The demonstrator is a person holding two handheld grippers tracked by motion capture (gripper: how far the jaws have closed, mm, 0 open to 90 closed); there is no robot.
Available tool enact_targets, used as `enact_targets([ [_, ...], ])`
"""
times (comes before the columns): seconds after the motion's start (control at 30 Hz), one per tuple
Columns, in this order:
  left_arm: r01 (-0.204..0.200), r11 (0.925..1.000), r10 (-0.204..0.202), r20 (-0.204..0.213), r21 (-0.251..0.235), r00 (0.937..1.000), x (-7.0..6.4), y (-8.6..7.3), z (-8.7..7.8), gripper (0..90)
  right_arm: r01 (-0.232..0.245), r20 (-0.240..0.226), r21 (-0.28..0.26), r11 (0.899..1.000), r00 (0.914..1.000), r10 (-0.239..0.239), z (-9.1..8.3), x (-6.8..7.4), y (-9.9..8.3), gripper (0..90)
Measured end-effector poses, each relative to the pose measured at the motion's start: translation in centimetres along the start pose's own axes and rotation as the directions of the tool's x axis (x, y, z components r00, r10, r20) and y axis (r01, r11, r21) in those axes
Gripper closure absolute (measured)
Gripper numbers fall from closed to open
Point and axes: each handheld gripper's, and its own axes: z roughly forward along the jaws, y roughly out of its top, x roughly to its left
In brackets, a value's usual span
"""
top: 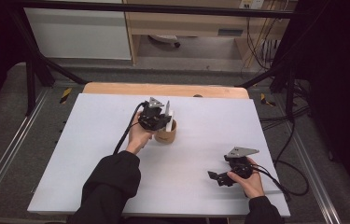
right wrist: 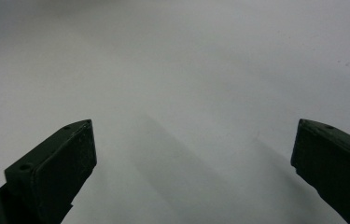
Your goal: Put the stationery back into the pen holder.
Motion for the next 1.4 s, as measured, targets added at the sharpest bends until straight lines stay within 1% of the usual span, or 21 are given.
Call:
enact_targets([
  [0.03, -0.010, 1.0000, 0.010, -0.007, 0.000, 0.9999, 0.0, 0.0, -0.1, 77.6, 0.000, -0.003, -0.002, 1.000, 1.0000, 0.000, 0.0, 0.0, 0.0, 0.7],
  [0.1, -0.012, 0.9999, 0.012, -0.010, 0.002, 0.9999, -0.1, 0.0, -0.2, 75.5, 0.000, -0.001, -0.001, 1.000, 1.0000, 0.000, 0.0, 0.0, 0.0, 0.7],
  [0.2, -0.025, 0.9997, 0.025, -0.018, 0.008, 0.9995, -0.2, 0.1, -0.5, 68.5, -0.004, -0.002, 0.000, 1.000, 1.0000, 0.004, 0.0, 0.0, 0.0, 0.7],
  [0.33, -0.026, 0.9996, 0.026, -0.021, -0.008, 0.9994, 0.0, 0.4, -1.7, 56.7, 0.000, -0.002, 0.000, 1.000, 1.0000, 0.000, 0.0, 0.0, 0.0, 0.7],
  [0.37, -0.022, 0.9997, 0.022, -0.012, -0.013, 0.9997, 0.0, 0.5, -2.0, 54.1, 0.000, -0.003, -0.002, 1.000, 1.0000, 0.000, 0.0, 0.0, 0.0, 0.7],
  [0.4, -0.025, 0.9996, 0.025, -0.011, -0.012, 0.9996, 0.0, 0.6, -2.4, 50.3, 0.000, -0.003, -0.001, 1.000, 1.0000, 0.000, -0.1, 0.0, 0.0, 0.7],
  [0.47, -0.033, 0.9994, 0.033, -0.010, -0.009, 0.9994, 0.0, 0.6, -3.0, 45.5, 0.001, -0.001, -0.003, 1.000, 1.0000, -0.001, 0.0, 0.0, 0.0, 0.7],
  [0.5, -0.031, 0.9995, 0.031, 0.009, -0.004, 0.9995, 0.1, 0.7, -3.5, 42.2, 0.000, -0.003, -0.003, 1.000, 1.0000, 0.000, 0.0, 0.0, 0.0, 0.7],
  [0.53, -0.035, 0.9994, 0.035, 0.014, -0.001, 0.9993, 0.1, 0.6, -3.8, 38.1, 0.002, -0.003, 0.000, 1.000, 1.0000, -0.002, 0.0, 0.0, 0.0, 0.7],
  [0.57, -0.044, 0.9990, 0.044, 0.011, 0.004, 0.9990, 0.1, 0.6, -4.1, 35.6, 0.002, -0.003, 0.000, 1.000, 1.0000, -0.002, -0.1, 0.0, 0.0, 0.7],
  [0.63, -0.053, 0.9985, 0.052, 0.022, 0.016, 0.9984, 0.2, 0.4, -4.7, 32.0, 0.000, -0.002, -0.001, 1.000, 1.0000, 0.000, -0.1, 0.0, 0.0, 0.7],
  [0.7, -0.057, 0.9982, 0.056, 0.020, 0.019, 0.9982, 0.2, 0.1, -5.2, 28.1, -0.001, -0.003, -0.002, 1.000, 1.0000, 0.001, -0.1, 0.0, 0.0, 0.7],
  [0.77, -0.057, 0.9980, 0.056, 0.031, 0.027, 0.9980, 0.4, -0.2, -5.7, 24.2, -0.003, -0.001, -0.002, 1.000, 1.0000, 0.003, -0.1, 0.0, 0.0, 0.7],
  [0.83, -0.064, 0.9971, 0.063, 0.033, 0.042, 0.9975, 0.5, -0.7, -6.2, 21.5, -0.002, -0.001, -0.003, 1.000, 1.0000, 0.002, -0.1, 0.1, 0.0, 0.7],
  [0.93, -0.057, 0.9977, 0.055, 0.044, 0.036, 0.9975, 0.7, -1.6, -7.0, 18.0, 0.003, 0.001, -0.002, 1.000, 1.0000, -0.003, -0.1, 0.0, 0.0, 0.7],
  [1.0, -0.064, 0.9969, 0.063, 0.036, 0.046, 0.9974, 0.8, -2.2, -7.5, 14.9, 0.002, 0.001, -0.002, 1.000, 1.0000, -0.002, -0.1, 0.0, 0.0, 0.7],
  [1.1, -0.065, 0.9959, 0.063, 0.031, 0.063, 0.9975, 1.0, -3.4, -8.0, 10.5, 0.000, 0.002, -0.001, 1.000, 1.0000, 0.000, -0.1, 0.0, 0.0, 0.7],
  [1.17, -0.074, 0.9946, 0.073, 0.017, 0.073, 0.9972, 1.2, -4.3, -8.3, 8.3, 0.000, 0.003, -0.004, 1.000, 1.0000, 0.000, -0.1, 0.0, 0.0, 0.7],
  [1.23, -0.071, 0.9943, 0.071, 0.010, 0.079, 0.9975, 1.3, -5.1, -8.7, 7.4, 0.000, 0.003, -0.004, 1.000, 1.0000, 0.000, -0.1, 0.0, 0.0, 0.7],
  [1.4, -0.055, 0.9953, 0.055, 0.007, 0.080, 0.9985, 1.9, -8.1, -9.7, 6.3, 0.001, 0.005, -0.003, 1.000, 1.0000, -0.001, -0.1, 0.0, 0.0, 0.7],
])
